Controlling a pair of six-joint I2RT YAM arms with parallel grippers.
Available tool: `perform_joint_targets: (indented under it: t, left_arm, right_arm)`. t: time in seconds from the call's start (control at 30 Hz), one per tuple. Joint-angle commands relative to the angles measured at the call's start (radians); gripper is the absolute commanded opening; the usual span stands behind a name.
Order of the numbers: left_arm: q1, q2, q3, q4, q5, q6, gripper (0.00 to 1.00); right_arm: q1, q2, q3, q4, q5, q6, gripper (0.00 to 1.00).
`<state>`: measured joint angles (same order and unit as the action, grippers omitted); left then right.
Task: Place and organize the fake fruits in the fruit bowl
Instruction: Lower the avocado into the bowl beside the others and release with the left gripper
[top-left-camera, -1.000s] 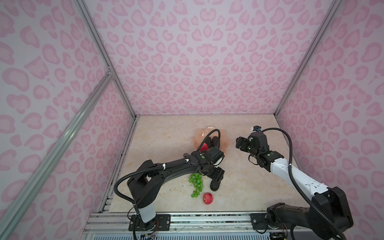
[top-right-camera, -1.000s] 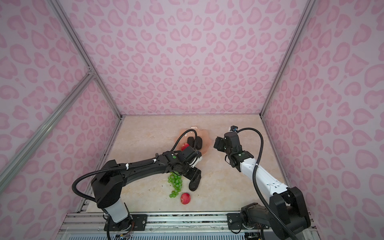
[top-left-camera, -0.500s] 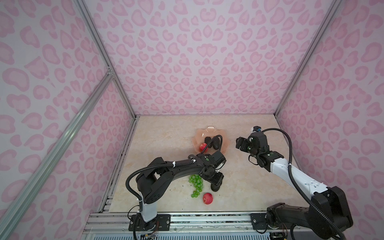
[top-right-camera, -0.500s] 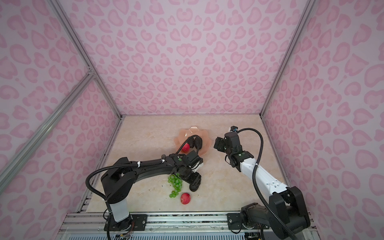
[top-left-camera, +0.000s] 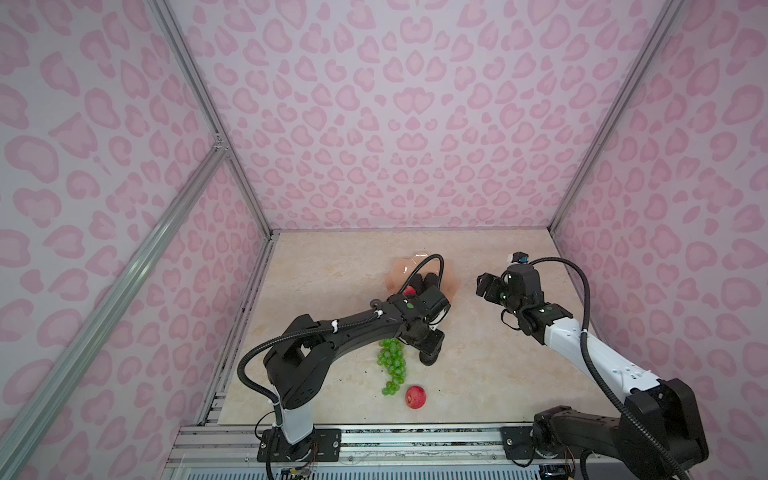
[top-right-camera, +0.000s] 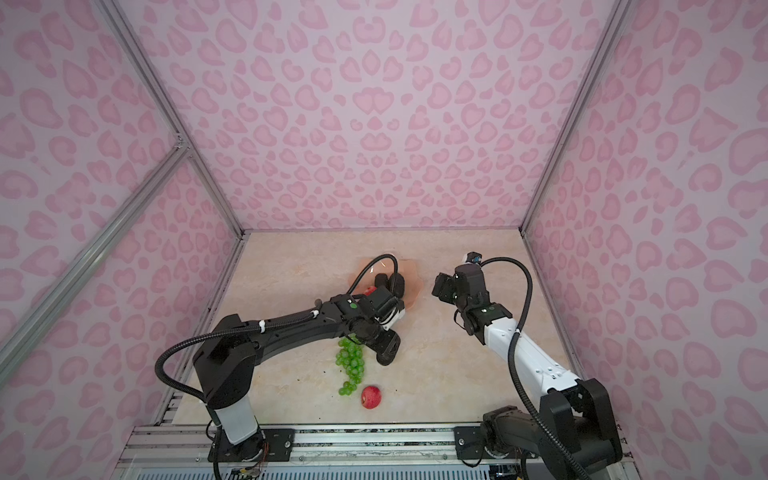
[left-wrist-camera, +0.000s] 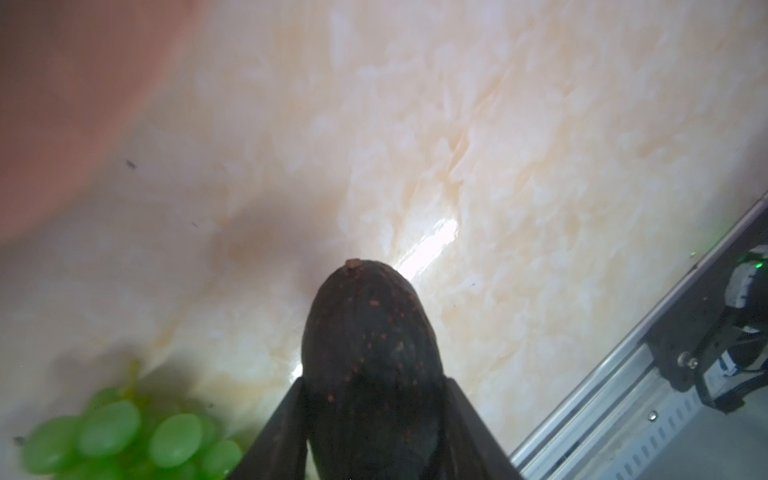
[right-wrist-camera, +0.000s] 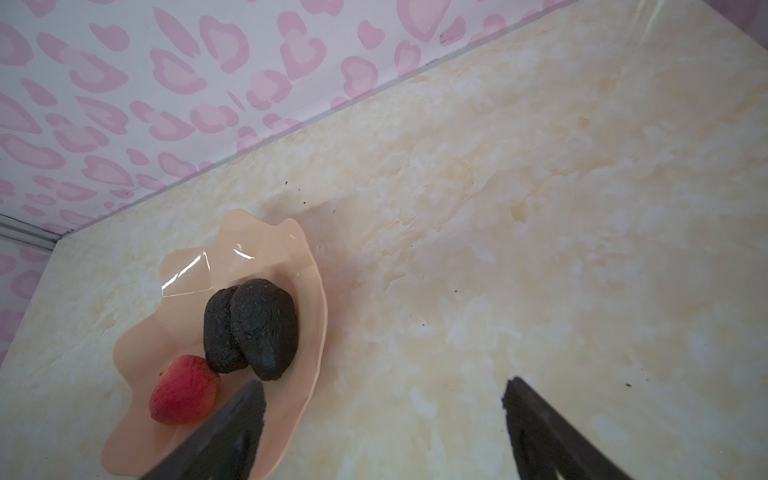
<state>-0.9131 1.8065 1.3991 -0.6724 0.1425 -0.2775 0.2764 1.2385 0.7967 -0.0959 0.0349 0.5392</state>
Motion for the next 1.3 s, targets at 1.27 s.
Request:
perform_joint_targets:
  t: [1.27]
  left_arm:
    - [0.155,0.399,0.495,-0.044,-0.179,0.561,0.44]
  right_arm:
    - [-0.063,-0.262,-0.146,-0.062,-0.001,0.018,0.90]
